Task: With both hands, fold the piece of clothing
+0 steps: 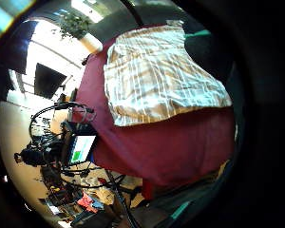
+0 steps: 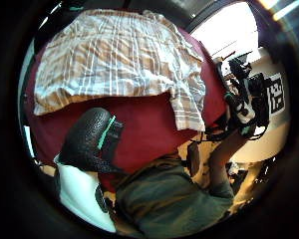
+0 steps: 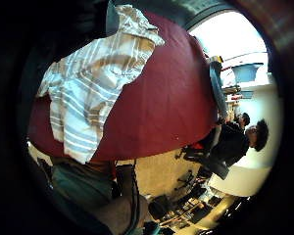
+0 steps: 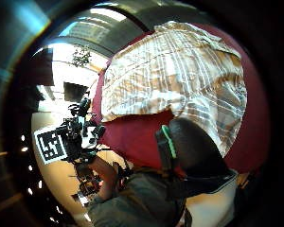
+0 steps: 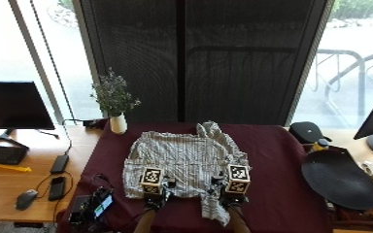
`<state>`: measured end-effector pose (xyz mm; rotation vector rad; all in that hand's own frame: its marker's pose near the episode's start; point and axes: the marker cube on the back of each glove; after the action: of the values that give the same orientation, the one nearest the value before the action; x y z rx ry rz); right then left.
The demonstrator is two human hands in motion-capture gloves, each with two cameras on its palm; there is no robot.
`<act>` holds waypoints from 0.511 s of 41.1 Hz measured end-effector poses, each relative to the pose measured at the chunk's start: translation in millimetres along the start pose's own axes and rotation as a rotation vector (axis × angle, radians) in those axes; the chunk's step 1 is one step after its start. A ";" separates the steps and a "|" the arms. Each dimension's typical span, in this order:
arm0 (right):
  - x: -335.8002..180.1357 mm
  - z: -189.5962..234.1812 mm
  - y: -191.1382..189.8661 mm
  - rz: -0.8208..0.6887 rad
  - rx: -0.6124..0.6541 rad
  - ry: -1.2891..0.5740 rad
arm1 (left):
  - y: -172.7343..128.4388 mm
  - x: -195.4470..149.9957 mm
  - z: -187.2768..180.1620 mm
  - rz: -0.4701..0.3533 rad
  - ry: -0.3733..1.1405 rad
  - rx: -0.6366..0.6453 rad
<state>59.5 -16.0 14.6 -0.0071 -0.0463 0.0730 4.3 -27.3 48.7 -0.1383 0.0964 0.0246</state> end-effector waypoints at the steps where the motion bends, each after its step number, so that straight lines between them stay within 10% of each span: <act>1: 3.0 4.1 -3.0 0.002 -0.001 -0.003 | -0.9 -0.1 4.0 -0.001 0.002 -0.016; 12: 37.2 42.7 -11.0 0.141 -0.227 -0.036 | -3.1 -24.7 46.8 -0.086 -0.019 -0.284; 21: 31.6 64.7 -24.1 -0.060 -0.098 -0.108 | 1.4 -27.6 55.0 -0.037 0.058 -0.363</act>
<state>89.7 -37.4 80.9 -0.0998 -0.1583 0.0106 -18.0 -18.8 105.5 -0.5034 0.1467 0.0010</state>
